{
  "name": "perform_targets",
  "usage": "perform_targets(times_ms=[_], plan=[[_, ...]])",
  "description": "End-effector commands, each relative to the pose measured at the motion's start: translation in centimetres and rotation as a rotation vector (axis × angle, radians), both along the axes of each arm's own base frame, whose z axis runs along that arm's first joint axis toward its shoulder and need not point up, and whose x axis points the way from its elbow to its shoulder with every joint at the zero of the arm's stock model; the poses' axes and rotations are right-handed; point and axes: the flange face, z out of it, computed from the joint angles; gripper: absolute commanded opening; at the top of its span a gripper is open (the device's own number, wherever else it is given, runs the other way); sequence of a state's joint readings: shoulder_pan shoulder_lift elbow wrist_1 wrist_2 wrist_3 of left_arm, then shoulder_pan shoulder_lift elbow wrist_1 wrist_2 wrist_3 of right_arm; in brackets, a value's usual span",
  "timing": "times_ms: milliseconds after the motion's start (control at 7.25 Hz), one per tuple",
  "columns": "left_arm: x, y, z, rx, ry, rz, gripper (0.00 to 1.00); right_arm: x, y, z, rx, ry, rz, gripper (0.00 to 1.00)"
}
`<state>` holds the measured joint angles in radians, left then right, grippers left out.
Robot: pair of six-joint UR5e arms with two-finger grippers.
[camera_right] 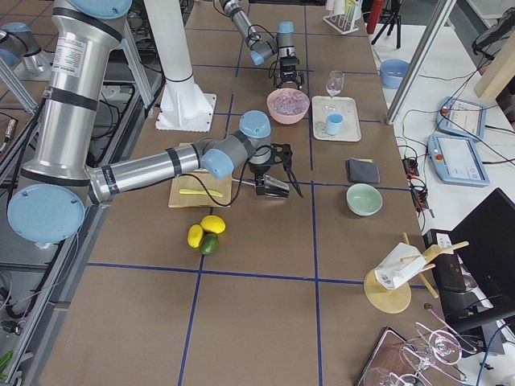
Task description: Put ice in cup with scoop
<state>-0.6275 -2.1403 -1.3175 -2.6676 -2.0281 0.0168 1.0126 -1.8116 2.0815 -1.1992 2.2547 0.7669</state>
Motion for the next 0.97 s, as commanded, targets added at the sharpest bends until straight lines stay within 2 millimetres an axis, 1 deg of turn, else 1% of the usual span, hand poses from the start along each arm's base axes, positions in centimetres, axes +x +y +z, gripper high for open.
perform_targets(times_ms=[0,138,276,414,552,690,828], plan=[[0.0,0.0,0.0,0.001,0.001,0.000,1.00,-5.4,2.0,-0.7,-0.041,0.038,0.022,1.00],[0.0,0.0,0.0,0.001,0.001,0.000,1.00,-9.0,3.4,-1.1,-0.060,0.052,0.055,1.00],[0.0,0.0,0.0,0.001,0.001,-0.002,1.00,-11.9,4.2,-2.1,-0.061,0.052,0.067,1.00],[-0.1,-0.1,0.1,0.001,0.001,-0.003,1.00,-14.1,5.1,-2.4,-0.066,0.062,0.073,1.00],[-0.1,-0.1,0.1,0.001,0.001,-0.003,1.00,-15.9,5.3,-2.9,-0.061,0.063,0.072,1.00],[-0.1,-0.1,0.1,0.001,0.001,-0.003,1.00,-17.1,5.7,-1.5,-0.061,0.098,0.081,1.00],[-0.1,-0.1,0.1,0.001,0.001,-0.003,1.00,-17.4,5.8,-0.7,-0.059,0.116,0.084,0.94]])
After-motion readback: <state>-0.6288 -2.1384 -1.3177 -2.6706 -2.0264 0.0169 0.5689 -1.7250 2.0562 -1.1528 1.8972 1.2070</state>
